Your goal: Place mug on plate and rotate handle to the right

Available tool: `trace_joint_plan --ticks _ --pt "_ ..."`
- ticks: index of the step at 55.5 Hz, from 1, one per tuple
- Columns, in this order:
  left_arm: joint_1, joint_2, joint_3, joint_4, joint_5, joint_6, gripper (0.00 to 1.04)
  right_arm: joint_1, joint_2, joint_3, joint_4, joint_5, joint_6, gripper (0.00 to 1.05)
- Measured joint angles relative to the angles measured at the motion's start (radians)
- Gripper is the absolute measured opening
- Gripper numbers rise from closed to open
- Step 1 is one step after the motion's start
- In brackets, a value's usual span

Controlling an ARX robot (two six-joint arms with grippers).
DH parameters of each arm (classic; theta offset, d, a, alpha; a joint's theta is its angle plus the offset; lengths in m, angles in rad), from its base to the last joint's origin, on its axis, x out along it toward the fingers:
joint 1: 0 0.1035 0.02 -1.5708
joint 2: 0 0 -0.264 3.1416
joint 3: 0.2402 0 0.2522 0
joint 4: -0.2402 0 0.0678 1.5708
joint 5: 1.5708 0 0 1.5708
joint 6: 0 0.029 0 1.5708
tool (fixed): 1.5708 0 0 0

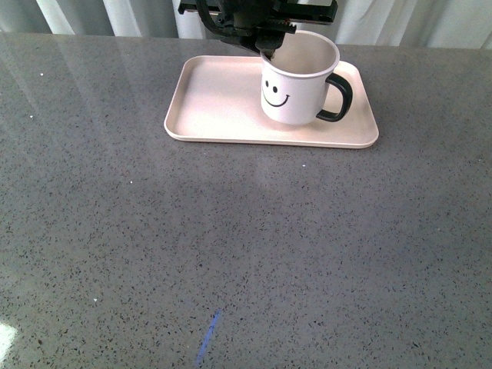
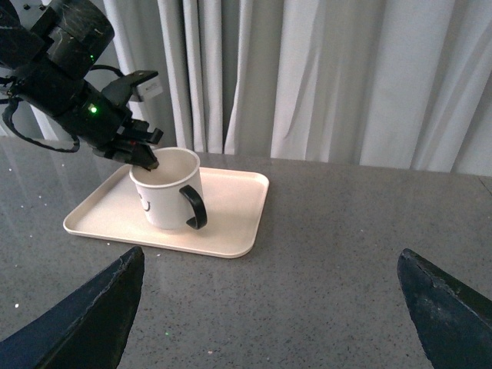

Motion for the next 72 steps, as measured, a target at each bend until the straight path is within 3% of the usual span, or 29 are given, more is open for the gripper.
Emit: trace_joint_plan --ticks 56,58,72 --pt "0.006 0.074 0.067 -0.034 -0.006 0.012 0.02 0.0 0.0 0.0 0.0 0.0 0.0 0.96" --pt "0.006 0.074 0.068 -0.034 -0.006 0.012 0.05 0.0 0.0 0.0 0.0 0.0 0.0 0.96" --pt "0.006 0.072 0.059 -0.01 0.0 0.023 0.53 0.0 0.0 0.0 0.0 0.0 0.0 0.96"
